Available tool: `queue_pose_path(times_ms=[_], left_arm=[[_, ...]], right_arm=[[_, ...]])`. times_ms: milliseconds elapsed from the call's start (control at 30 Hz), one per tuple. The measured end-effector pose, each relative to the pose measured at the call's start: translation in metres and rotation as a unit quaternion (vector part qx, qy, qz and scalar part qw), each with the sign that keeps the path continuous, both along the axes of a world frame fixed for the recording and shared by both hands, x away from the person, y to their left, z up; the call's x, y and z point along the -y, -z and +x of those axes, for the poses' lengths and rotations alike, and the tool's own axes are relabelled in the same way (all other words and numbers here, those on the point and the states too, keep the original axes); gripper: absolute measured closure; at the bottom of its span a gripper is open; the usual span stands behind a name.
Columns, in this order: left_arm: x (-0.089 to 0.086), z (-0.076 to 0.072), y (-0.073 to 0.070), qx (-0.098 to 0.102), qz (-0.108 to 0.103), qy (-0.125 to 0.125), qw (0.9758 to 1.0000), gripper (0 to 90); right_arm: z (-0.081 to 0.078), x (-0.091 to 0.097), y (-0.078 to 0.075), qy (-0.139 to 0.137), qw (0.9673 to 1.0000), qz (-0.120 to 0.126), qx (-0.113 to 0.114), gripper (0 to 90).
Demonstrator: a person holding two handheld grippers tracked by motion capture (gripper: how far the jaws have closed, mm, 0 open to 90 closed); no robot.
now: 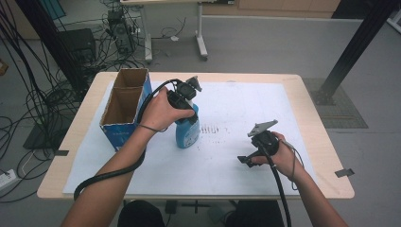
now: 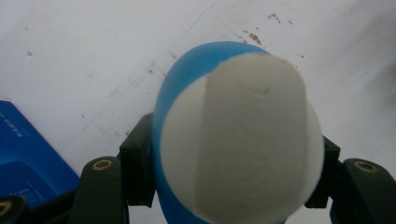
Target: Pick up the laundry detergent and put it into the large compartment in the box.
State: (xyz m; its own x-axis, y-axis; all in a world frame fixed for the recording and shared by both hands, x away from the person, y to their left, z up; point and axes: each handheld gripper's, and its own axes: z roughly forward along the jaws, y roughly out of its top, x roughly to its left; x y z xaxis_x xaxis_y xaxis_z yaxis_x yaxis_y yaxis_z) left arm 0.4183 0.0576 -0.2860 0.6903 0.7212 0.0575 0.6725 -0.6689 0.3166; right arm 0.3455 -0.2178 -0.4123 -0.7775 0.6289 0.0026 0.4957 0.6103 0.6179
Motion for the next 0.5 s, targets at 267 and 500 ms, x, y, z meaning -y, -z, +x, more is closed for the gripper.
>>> queue_pose_path(times_ms=[267,500], left_arm=[[0.0010,0.0003,-0.0002,-0.002,0.003,-0.002,1.0000,37.4],[0.0009,0.0002,-0.0002,-0.002,0.002,-0.002,1.0000,37.4]], right_arm=[[-0.0001,-0.0004,-0.0001,0.001,1.0000,0.001,0.000,4.9],[-0.0004,0.0007,-0.0006,0.001,1.0000,0.000,0.002,5.0]])
